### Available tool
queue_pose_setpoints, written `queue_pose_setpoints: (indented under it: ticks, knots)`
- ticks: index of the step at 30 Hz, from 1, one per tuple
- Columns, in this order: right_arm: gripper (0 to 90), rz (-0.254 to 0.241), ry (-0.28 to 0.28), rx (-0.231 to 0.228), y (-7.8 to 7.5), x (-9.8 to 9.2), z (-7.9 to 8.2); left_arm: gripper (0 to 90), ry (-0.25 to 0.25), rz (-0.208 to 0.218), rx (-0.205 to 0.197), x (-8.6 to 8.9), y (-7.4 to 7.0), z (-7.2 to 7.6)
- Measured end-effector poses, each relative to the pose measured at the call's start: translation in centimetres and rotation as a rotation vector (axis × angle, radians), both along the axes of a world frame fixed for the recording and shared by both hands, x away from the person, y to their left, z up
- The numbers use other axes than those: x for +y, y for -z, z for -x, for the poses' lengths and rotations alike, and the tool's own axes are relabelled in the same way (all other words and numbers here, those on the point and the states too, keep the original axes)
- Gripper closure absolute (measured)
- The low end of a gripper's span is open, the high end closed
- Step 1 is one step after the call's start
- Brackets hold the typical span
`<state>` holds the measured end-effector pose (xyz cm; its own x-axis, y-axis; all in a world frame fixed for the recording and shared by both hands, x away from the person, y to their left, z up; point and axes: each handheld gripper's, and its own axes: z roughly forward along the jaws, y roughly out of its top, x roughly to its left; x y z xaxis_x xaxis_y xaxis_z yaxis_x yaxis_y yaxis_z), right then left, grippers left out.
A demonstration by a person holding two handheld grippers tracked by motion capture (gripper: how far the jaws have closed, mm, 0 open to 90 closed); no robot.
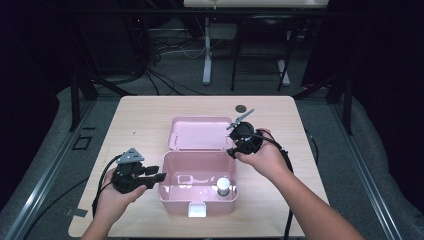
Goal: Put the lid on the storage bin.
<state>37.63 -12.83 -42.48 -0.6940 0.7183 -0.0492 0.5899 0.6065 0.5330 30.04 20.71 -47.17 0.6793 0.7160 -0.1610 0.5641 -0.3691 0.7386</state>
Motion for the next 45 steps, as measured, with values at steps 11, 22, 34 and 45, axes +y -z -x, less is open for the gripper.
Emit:
queue_pose_setpoints:
  ticks: [11, 22, 34, 45]
  knots:
    - [56.3, 0.001, 0.066, -0.045, 0.2, 0.1, -0.9, 61.1, 0.004, -0.012, 0.004, -0.3, 0.2, 0.0]
    - [57.4, -0.019, 0.113, -0.028, 1.0, 0.3, -2.6, 61.6, 0.004, -0.016, -0.008, -0.4, 0.1, 0.1]
    - [56.6, -0.090, 0.221, -0.011, 1.8, 0.0, -5.0, 60.1, -0.010, -0.015, -0.023, -0.5, 0.3, 0.2]
    - [54.9, -0.106, 0.307, -0.014, 2.8, -0.3, -6.6, 60.1, -0.007, -0.018, -0.007, -0.5, 0.3, 0.1]
